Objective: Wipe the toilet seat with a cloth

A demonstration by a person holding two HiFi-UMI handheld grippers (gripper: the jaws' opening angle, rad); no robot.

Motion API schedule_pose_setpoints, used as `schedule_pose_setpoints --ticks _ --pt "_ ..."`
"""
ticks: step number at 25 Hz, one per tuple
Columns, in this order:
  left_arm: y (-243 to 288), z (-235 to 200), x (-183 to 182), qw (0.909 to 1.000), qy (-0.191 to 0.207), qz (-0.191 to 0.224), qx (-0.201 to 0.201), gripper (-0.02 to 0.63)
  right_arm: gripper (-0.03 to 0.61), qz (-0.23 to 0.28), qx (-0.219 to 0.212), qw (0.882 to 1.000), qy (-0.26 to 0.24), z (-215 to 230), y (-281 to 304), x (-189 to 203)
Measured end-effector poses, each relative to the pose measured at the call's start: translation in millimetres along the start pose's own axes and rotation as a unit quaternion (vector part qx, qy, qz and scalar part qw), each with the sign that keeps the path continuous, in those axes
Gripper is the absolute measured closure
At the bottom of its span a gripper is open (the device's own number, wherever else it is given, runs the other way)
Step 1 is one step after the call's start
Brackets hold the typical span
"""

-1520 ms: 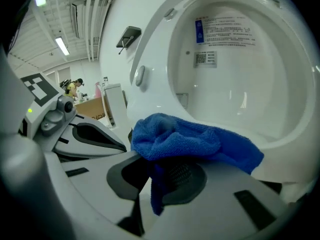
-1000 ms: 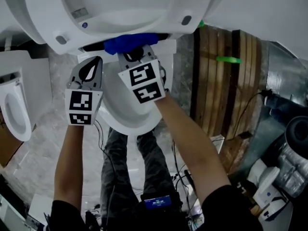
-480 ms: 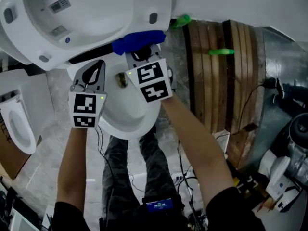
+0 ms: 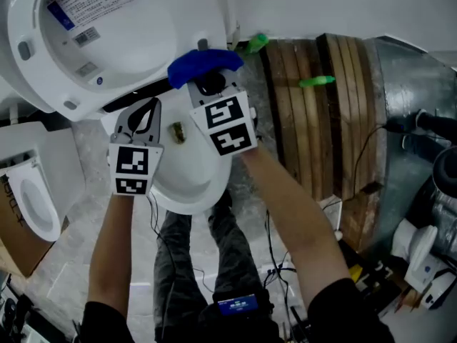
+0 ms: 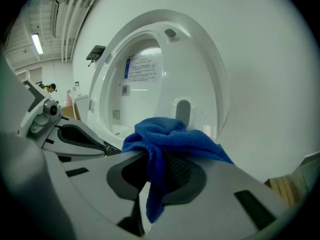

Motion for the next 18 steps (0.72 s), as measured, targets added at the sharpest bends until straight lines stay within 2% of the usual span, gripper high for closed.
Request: schedule_pose_setpoints --ticks 9,18 --pt "-23 -5 -37 0.9995 0.022 0.019 -0.009 0.601 0.517 0.023 0.003 1.0 -0.019 -2 -22 -43" --pt "-48 -18 -71 0.9983 0.035 0.04 -0.023 0.603 0.517 0.052 0.024 0.998 -0.007 10 -31 -105"
Point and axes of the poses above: the fingertips, and each gripper's own axes: y forward along the fingers, z to its right, x out of its underside, the point moved 10 cm from there along -y, backward along the fingers, and after that the axes turned 7 degrees about x, right-handed, at the moved point
